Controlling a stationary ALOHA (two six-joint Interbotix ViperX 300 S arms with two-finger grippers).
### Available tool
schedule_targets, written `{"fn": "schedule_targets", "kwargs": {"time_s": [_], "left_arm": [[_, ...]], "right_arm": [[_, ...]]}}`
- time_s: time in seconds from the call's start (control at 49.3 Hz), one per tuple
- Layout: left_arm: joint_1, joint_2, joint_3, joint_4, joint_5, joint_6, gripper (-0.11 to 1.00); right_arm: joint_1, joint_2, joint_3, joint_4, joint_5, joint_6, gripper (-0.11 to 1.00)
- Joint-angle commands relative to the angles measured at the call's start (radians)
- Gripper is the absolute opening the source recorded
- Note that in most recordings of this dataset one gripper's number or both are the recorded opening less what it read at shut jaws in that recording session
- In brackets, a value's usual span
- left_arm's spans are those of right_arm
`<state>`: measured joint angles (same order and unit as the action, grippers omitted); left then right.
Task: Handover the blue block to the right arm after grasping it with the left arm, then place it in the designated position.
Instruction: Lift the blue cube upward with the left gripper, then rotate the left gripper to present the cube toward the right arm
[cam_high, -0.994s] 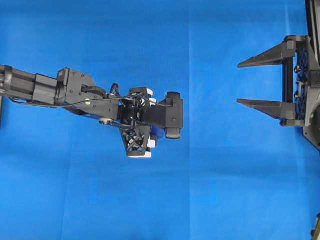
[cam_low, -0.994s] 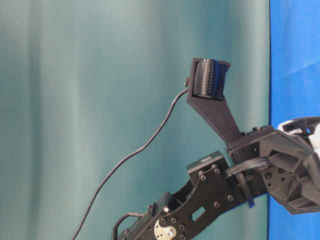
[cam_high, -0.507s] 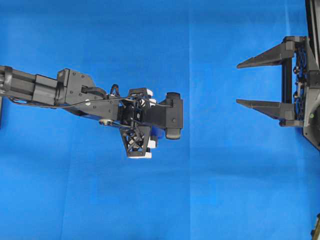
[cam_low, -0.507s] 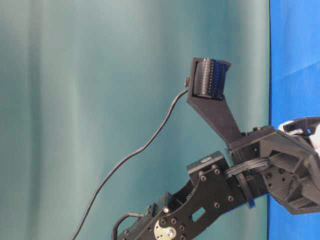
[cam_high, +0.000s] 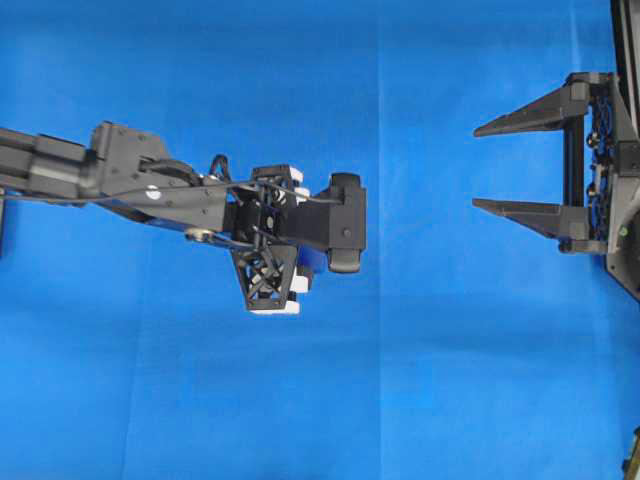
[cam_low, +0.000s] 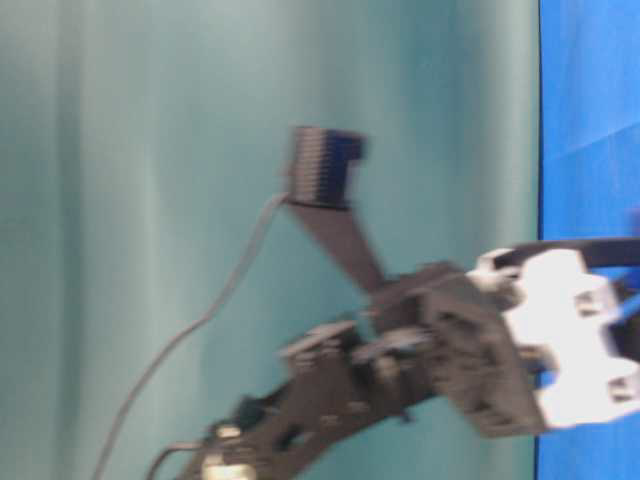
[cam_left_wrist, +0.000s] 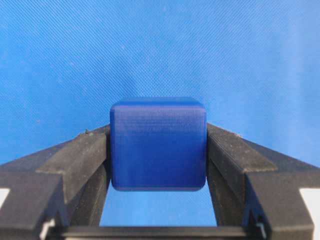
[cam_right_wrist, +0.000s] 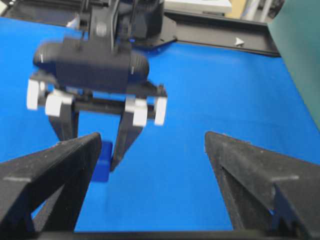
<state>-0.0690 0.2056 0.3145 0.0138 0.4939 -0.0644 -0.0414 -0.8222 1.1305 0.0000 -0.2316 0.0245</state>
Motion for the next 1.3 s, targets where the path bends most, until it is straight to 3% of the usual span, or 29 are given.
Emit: {"fn": "schedule_targets", "kwargs": {"time_s": [0.0,0.507,1.278], "left_arm": [[-0.003,-0.081,-0.041,0.002,0.038,0.002,0.49],[0.009,-0.238,-0.233,0.020,0.328,0.012,0.49],[0.018,-0.253,-0.245,0.020,0.350,0.020,0.49]], "right_arm": [[-0.003,0.005,-0.020,-0.002,-0.005,0.000,0.98],[-0.002,0.003,-0.021,-0.002,-0.005,0.000,0.98],[-0.002,0.005,-0.025,-0.002,-0.005,0.000,0.98]]}}
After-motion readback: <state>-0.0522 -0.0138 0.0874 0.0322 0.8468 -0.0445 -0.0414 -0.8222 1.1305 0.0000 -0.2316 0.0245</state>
